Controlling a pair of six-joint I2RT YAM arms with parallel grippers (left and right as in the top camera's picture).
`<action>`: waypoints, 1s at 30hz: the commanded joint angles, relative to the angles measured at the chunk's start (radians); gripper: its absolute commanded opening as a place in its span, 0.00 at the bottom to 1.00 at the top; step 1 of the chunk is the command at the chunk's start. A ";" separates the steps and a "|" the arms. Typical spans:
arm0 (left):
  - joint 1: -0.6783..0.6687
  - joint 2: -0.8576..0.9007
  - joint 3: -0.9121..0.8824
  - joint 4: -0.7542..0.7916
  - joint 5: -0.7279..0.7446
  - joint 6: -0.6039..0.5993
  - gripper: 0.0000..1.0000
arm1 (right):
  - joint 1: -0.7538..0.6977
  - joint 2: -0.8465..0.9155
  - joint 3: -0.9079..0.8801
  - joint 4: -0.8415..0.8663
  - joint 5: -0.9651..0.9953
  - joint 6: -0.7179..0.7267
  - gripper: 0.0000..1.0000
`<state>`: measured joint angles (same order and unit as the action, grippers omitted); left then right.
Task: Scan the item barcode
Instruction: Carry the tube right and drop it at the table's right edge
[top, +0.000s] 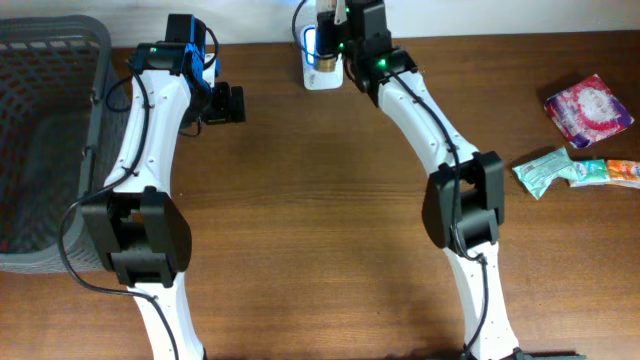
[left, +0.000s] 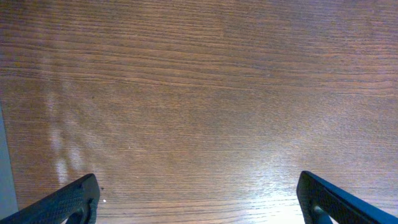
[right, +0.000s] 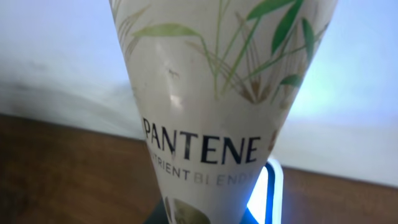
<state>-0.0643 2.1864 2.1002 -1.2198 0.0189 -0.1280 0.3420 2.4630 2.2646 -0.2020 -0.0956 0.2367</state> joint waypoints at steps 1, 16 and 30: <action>0.002 0.000 0.012 -0.002 0.008 -0.010 0.99 | 0.005 0.000 0.025 0.017 0.002 0.007 0.04; 0.002 0.000 0.012 -0.001 0.008 -0.010 0.99 | -0.364 -0.343 0.025 -0.740 0.265 0.510 0.04; 0.002 0.000 0.012 -0.001 0.007 -0.010 0.99 | -0.954 -0.314 -0.002 -1.198 0.369 0.509 0.04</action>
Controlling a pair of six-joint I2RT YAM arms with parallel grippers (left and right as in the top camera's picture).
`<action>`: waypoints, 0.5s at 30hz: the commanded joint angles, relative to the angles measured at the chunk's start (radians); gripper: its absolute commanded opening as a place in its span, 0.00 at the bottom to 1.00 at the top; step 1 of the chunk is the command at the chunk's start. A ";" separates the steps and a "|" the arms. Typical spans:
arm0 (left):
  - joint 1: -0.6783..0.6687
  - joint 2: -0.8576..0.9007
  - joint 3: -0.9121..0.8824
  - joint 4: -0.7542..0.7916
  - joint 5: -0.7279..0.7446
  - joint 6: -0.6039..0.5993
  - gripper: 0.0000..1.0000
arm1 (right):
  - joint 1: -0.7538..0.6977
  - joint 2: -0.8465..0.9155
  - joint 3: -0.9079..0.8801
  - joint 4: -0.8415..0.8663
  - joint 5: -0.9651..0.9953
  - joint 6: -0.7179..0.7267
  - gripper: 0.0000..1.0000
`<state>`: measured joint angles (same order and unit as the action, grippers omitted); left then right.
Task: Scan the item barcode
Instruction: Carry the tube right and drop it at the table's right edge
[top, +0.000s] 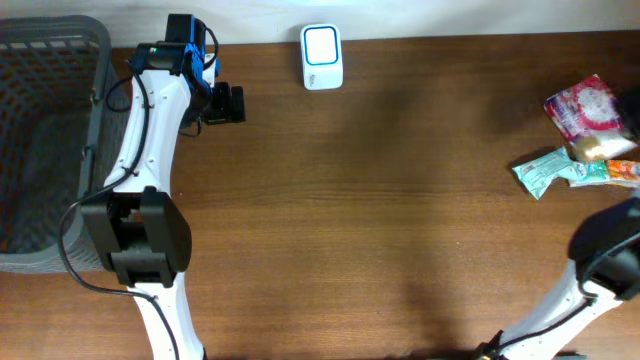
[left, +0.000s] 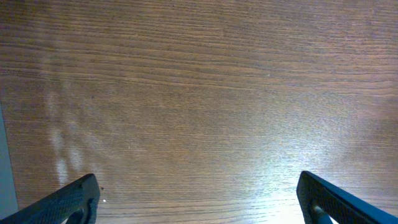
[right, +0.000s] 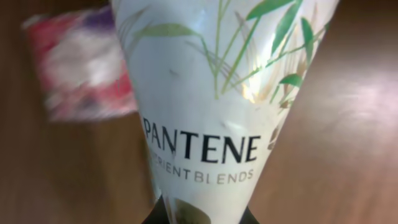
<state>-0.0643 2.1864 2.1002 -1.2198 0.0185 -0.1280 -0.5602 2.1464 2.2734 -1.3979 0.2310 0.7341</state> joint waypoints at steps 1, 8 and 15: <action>0.002 0.000 0.012 -0.001 0.008 -0.010 0.99 | -0.075 0.003 -0.031 0.005 0.042 0.012 0.04; 0.000 0.000 0.012 -0.002 0.008 -0.010 0.99 | -0.128 0.003 -0.299 0.232 0.039 0.000 0.04; 0.006 0.000 0.012 -0.002 0.008 -0.010 0.99 | -0.127 0.003 -0.441 0.380 -0.007 0.000 0.34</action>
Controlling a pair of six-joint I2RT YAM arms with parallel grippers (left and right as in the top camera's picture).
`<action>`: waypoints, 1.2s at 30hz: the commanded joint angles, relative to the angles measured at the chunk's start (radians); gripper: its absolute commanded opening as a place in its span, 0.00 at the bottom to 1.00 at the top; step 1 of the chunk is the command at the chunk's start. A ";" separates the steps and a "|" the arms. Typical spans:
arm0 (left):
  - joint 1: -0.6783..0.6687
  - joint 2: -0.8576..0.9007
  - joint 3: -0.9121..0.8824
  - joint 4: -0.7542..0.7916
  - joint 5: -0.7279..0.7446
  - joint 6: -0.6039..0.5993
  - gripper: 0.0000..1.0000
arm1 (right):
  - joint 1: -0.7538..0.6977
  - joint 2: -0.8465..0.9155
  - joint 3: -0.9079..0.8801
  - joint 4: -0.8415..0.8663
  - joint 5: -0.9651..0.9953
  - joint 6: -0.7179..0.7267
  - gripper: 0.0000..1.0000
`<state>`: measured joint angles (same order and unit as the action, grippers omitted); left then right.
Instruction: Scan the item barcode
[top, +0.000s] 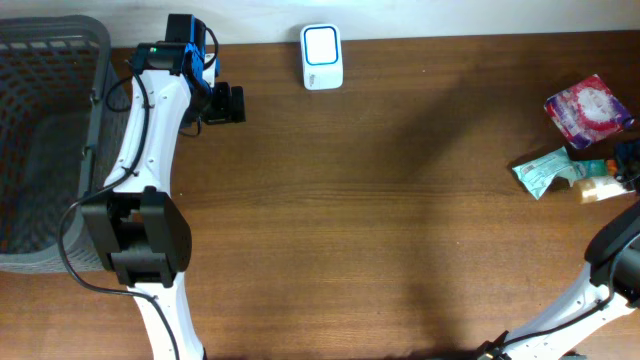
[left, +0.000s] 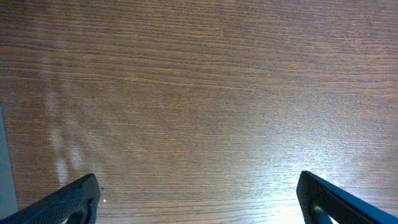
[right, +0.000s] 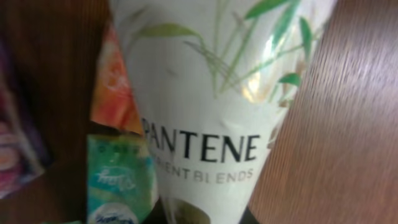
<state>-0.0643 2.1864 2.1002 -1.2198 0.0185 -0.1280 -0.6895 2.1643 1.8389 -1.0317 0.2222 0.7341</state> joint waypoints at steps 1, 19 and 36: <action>0.006 0.000 0.012 -0.001 0.008 -0.010 0.99 | 0.002 -0.017 -0.005 0.015 -0.003 0.000 0.41; 0.007 0.000 0.012 -0.001 0.008 -0.010 0.99 | 0.109 -0.568 -0.018 -0.200 -0.135 -0.099 0.71; 0.006 0.000 0.012 -0.001 0.008 -0.010 0.99 | 0.612 -1.165 -0.546 -0.413 -0.077 -0.101 0.99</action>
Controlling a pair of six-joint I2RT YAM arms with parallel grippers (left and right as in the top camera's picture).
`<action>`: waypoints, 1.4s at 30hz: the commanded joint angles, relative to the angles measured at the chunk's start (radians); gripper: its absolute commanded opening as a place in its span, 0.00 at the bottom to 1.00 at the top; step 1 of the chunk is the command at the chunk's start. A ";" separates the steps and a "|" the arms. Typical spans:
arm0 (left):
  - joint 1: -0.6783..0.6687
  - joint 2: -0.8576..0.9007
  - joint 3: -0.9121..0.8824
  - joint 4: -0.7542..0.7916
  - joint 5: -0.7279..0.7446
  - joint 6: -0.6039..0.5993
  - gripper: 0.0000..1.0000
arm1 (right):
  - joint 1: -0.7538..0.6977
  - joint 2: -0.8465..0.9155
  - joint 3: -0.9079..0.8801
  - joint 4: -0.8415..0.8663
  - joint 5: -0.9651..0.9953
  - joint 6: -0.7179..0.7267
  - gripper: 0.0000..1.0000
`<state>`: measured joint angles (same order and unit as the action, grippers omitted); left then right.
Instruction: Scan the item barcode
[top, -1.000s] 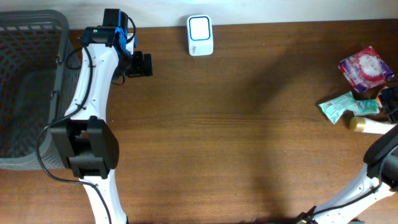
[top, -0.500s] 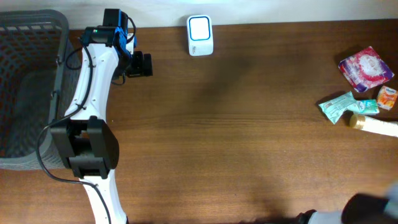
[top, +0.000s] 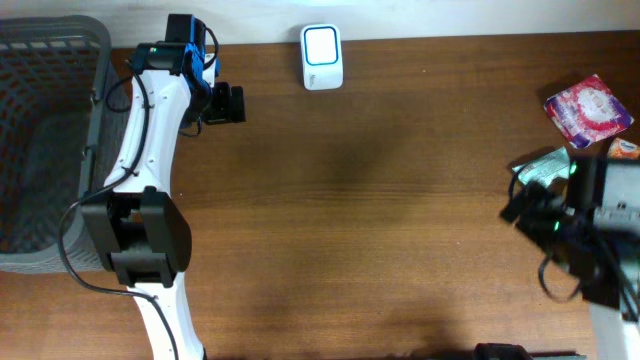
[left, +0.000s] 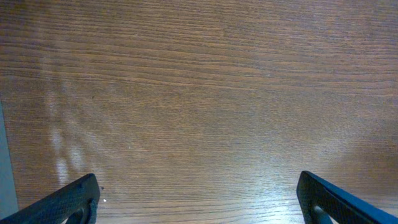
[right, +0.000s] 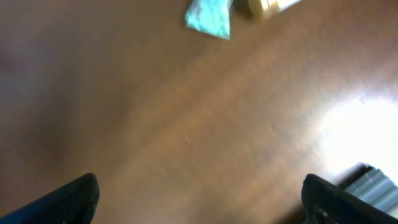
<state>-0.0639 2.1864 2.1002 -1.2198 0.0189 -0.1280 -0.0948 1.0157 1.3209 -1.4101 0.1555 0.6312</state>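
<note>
The white scanner (top: 322, 45) stands at the table's back edge. The Pantene bottle shows only as a gold cap (right: 266, 6) with a bit of white body at the top of the right wrist view, lying beside a teal packet (right: 208, 17). My right gripper (right: 199, 202) is open and empty over bare wood, drawn back from the bottle. The right arm (top: 590, 215) is blurred at the right front and covers the bottle from above. My left gripper (left: 196, 199) is open and empty, low over the wood near the back left (top: 225, 104).
A grey mesh basket (top: 40, 130) fills the left edge. At the far right lie a pink and purple packet (top: 588, 108), the teal packet (top: 540, 165) and an orange packet (top: 625, 148). The left arm (top: 150, 130) stretches along the basket.
My right gripper was shut on the Pantene bottle over the packets at the right edge. Now it is open and empty, back toward the front, and the bottle lies by the teal packet. The left arm is unchanged.
My right gripper first held the Pantene bottle right at the scanner. It then held the bottle at the far right over the pink packet, then lower by the teal and orange packets. Now the bottle is let go there. The left gripper stayed open and still throughout.
</note>
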 joint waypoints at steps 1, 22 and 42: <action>0.006 0.000 0.012 -0.001 0.008 -0.010 0.99 | 0.016 -0.018 -0.028 -0.058 -0.013 0.002 0.99; 0.008 0.000 0.012 -0.001 0.008 -0.010 0.99 | 0.016 -0.148 -0.153 -0.006 -0.013 0.001 0.99; 0.007 0.000 0.012 -0.001 0.008 -0.010 0.99 | 0.134 -0.810 -0.878 0.737 -0.133 -0.340 0.99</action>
<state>-0.0624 2.1864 2.1002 -1.2198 0.0189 -0.1280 0.0319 0.2642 0.5316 -0.7441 0.0528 0.3298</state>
